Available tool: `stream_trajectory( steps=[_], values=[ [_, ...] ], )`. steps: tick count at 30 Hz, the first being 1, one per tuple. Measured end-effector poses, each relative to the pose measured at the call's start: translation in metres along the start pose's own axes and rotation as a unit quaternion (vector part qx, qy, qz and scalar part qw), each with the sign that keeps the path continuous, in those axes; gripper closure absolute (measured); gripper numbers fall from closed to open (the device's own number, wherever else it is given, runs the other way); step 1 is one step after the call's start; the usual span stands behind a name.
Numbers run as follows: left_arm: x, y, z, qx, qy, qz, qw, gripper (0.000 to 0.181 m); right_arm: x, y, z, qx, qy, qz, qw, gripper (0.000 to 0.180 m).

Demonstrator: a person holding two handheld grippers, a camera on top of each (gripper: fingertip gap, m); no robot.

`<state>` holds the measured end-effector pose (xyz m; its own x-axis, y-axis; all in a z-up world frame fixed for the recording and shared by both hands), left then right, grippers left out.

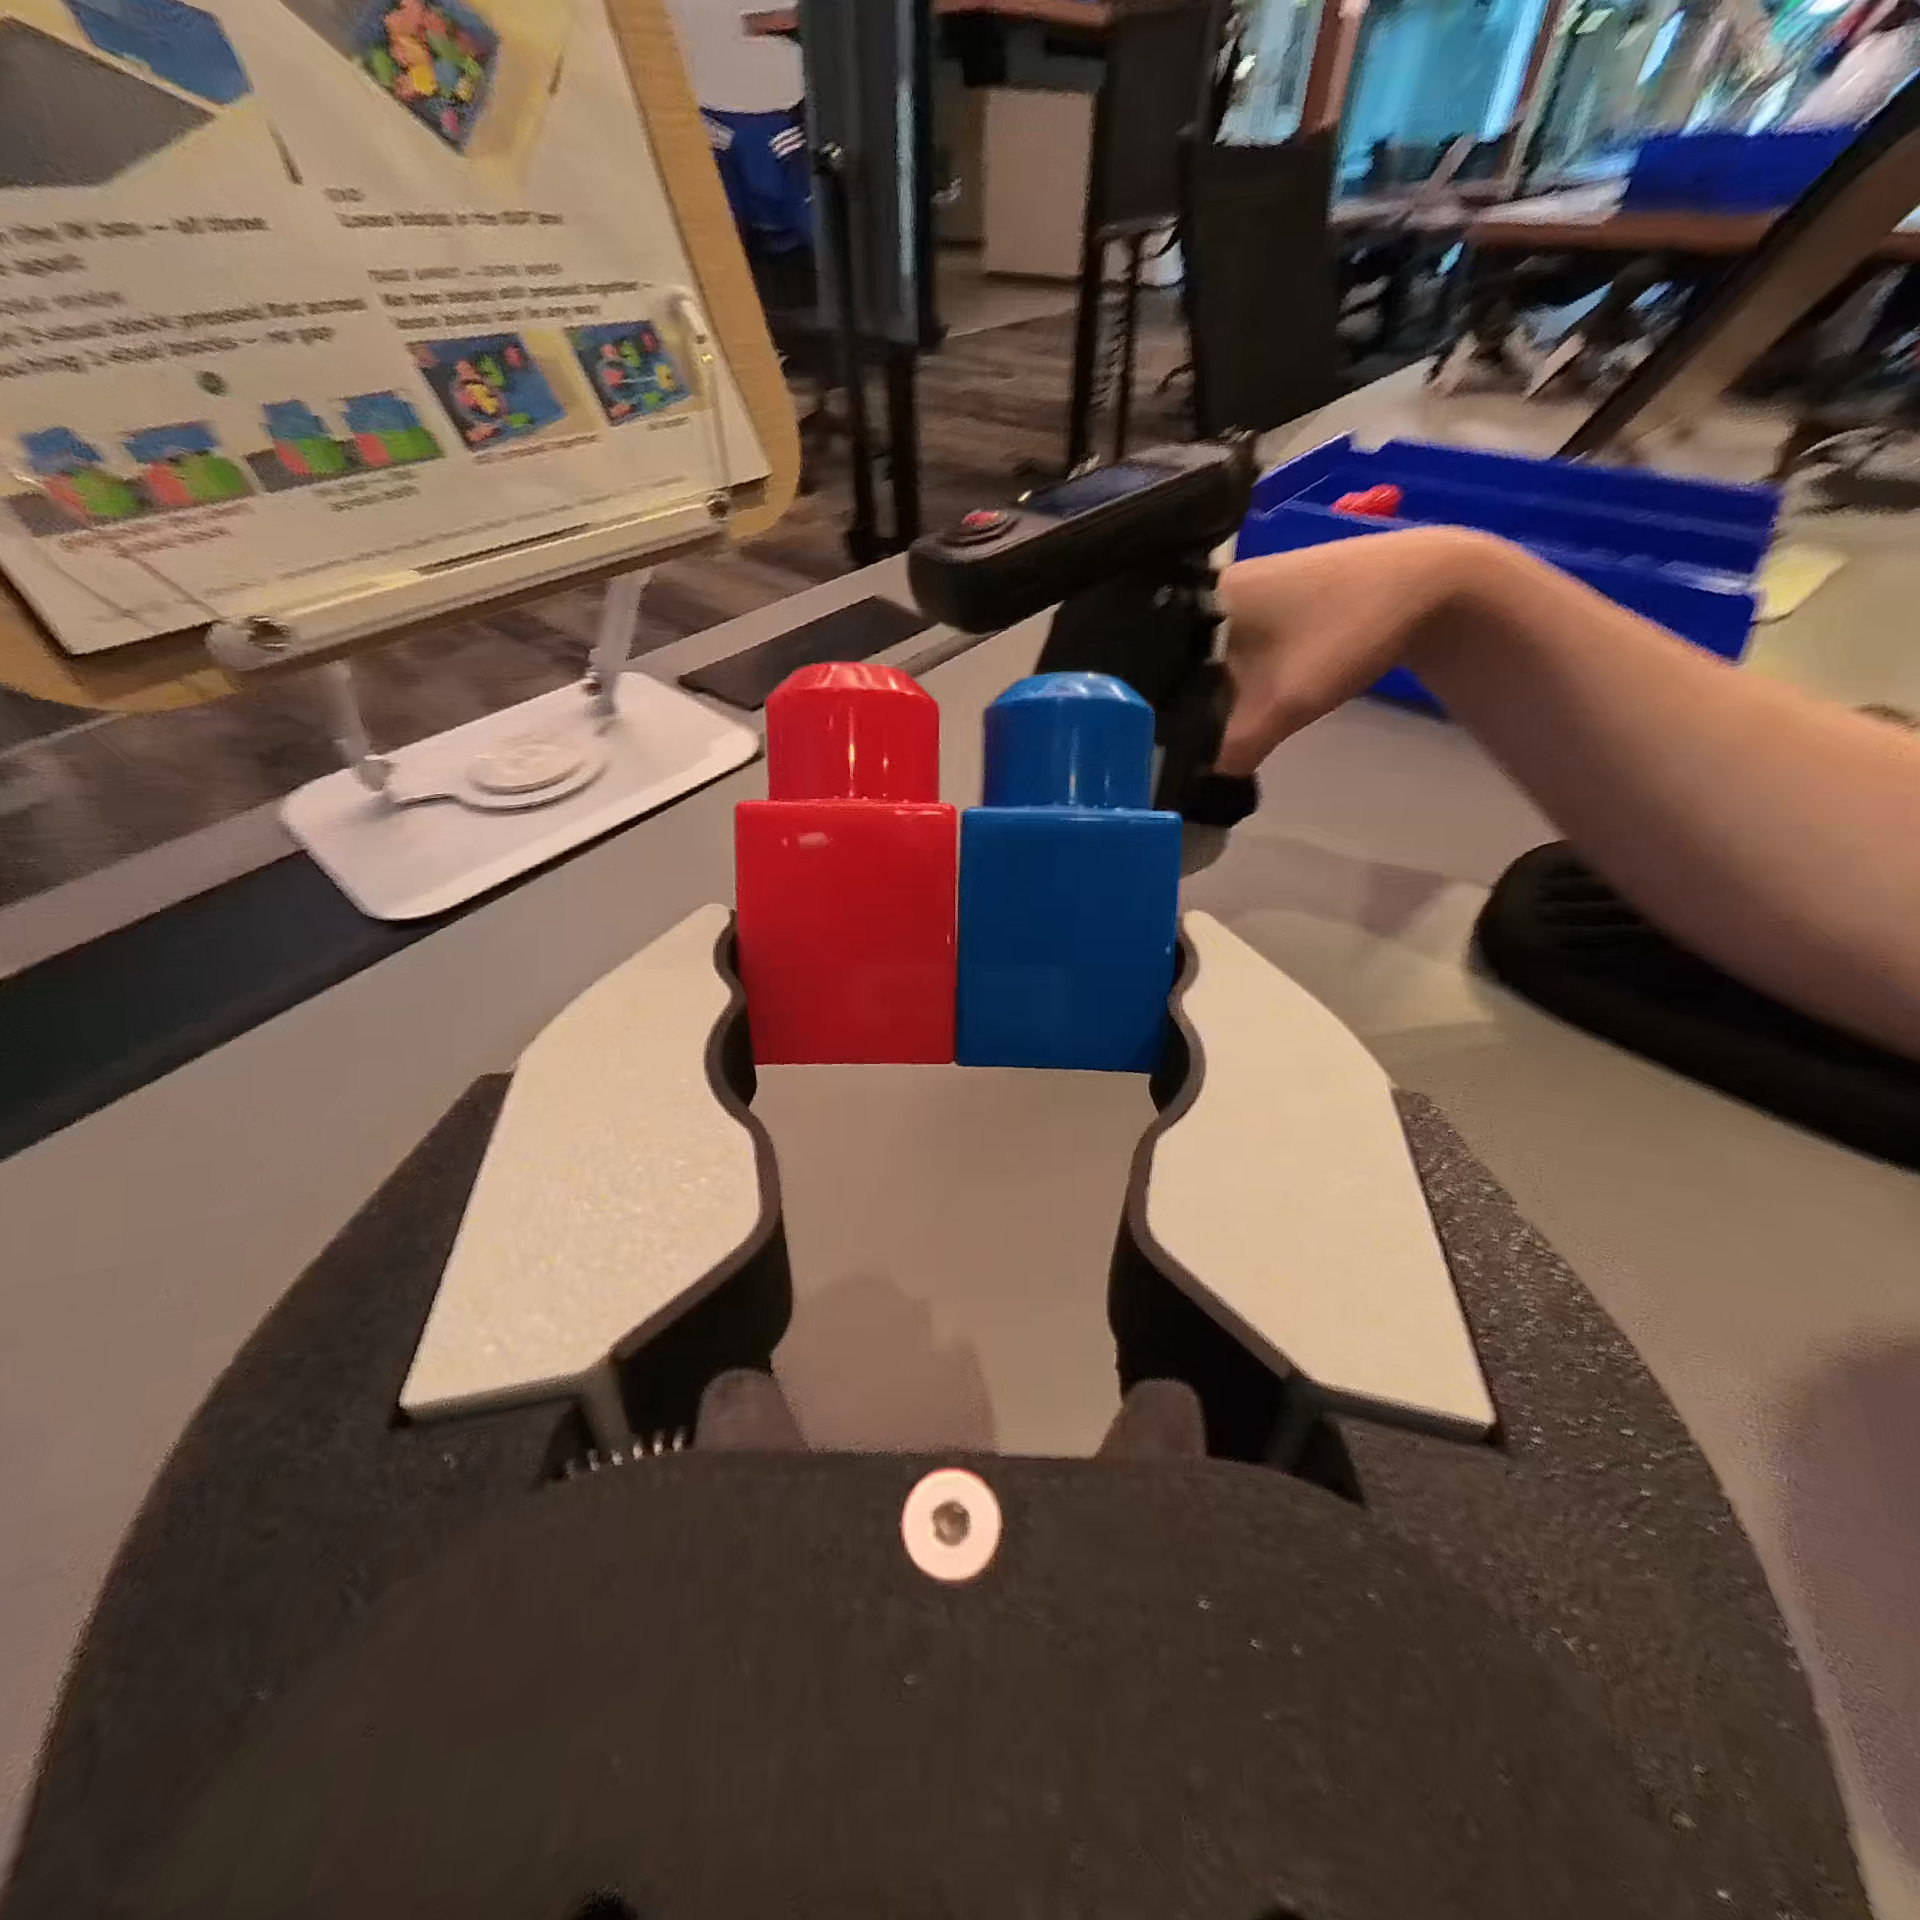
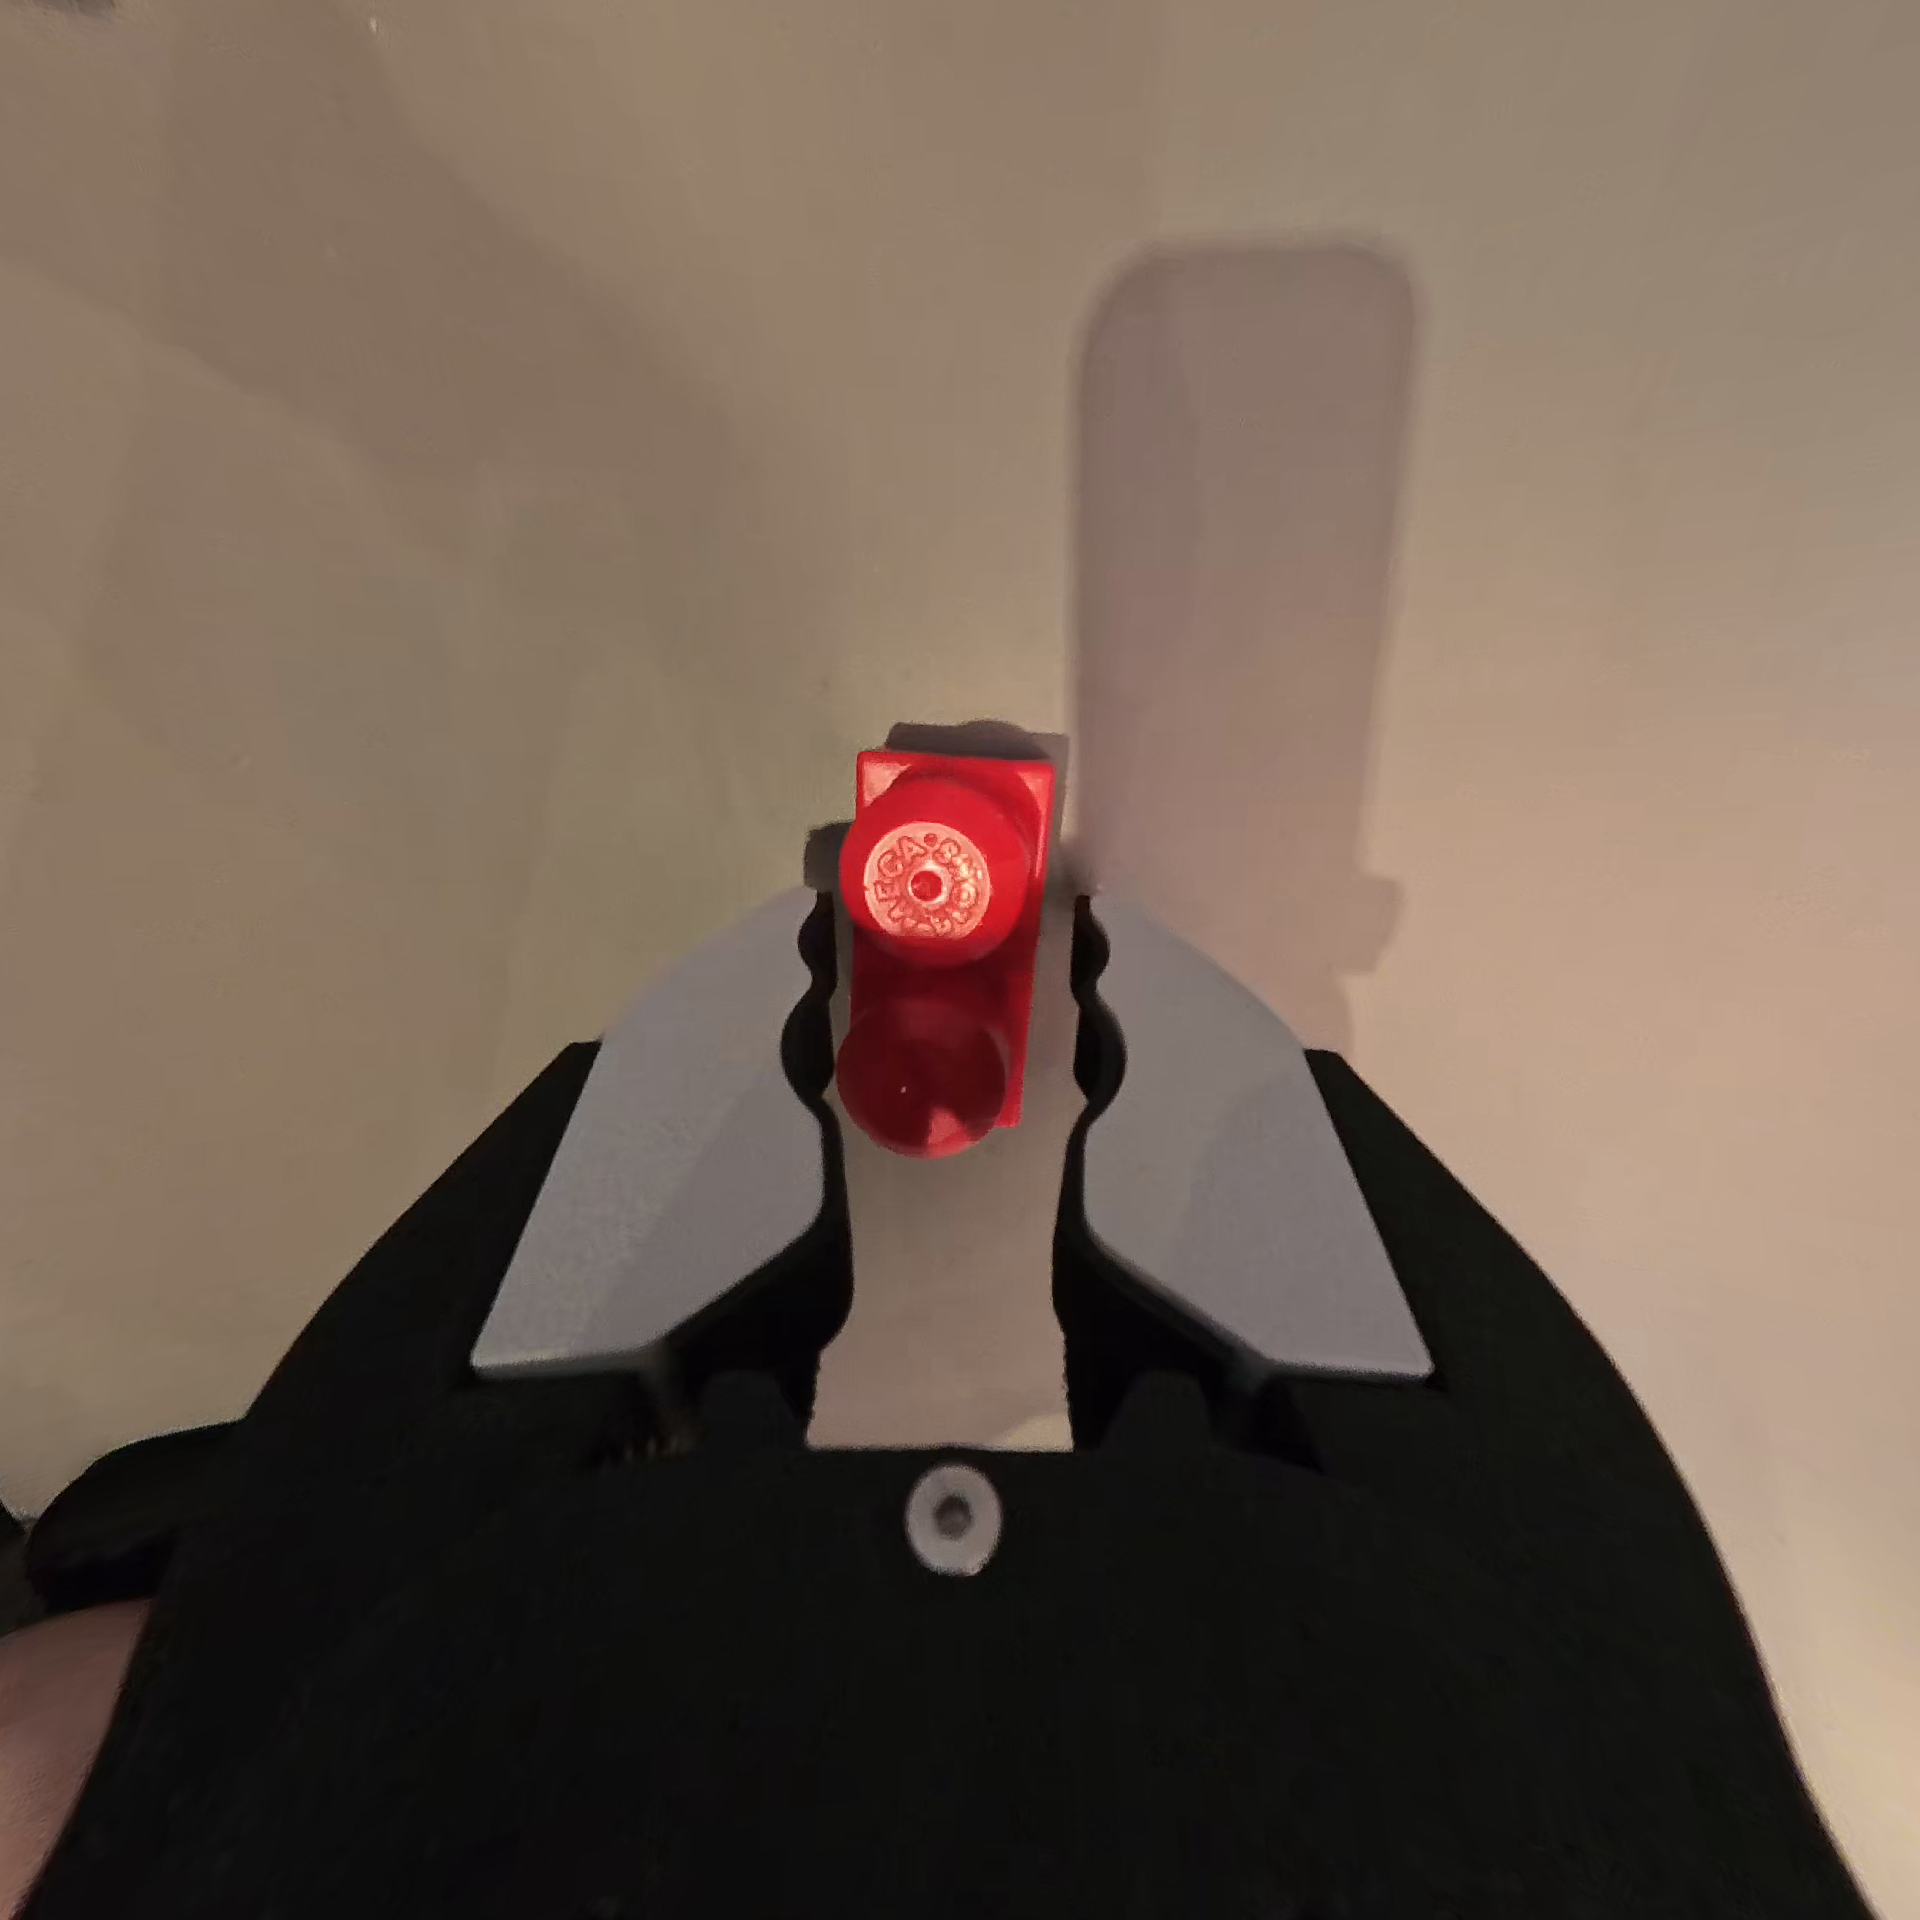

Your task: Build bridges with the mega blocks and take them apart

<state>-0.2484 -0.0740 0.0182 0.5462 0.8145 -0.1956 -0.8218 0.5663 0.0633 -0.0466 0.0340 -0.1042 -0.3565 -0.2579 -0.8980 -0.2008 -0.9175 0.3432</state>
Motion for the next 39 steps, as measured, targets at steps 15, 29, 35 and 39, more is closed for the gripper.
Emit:
stream_trajectory(
  steps=[15,29,35,39],
  values=[
    [0.008,0.004,-0.021,0.203,0.073,0.141,0.966,0.105,-0.021,0.017,0.033,0.016,-0.146,0.093,0.985,0.146],
    [0.021,0.000,-0.035,0.224,0.094,0.141,0.960,0.105,-0.069,0.098,0.109,0.042,-0.395,0.341,0.852,0.146],
    [0.023,-0.008,-0.033,0.232,0.091,0.127,0.960,0.105,-0.054,0.099,0.114,0.044,-0.373,0.337,0.863,0.145],
    [0.023,-0.012,-0.033,0.233,0.088,0.119,0.961,0.105,-0.052,0.100,0.113,0.042,-0.364,0.342,0.866,0.146]
  ],
)
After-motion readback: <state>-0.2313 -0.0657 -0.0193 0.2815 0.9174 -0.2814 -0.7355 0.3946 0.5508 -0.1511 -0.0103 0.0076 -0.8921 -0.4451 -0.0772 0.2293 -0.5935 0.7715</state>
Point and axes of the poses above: each gripper's, where its closed fingertips meet, x out along the fingers, z out of its top, y = z × x across the jaws, the point moved 5 cm from there along -x, back along the fingers, and after that the axes turned 13 degrees about z, right-handed, at the moved point
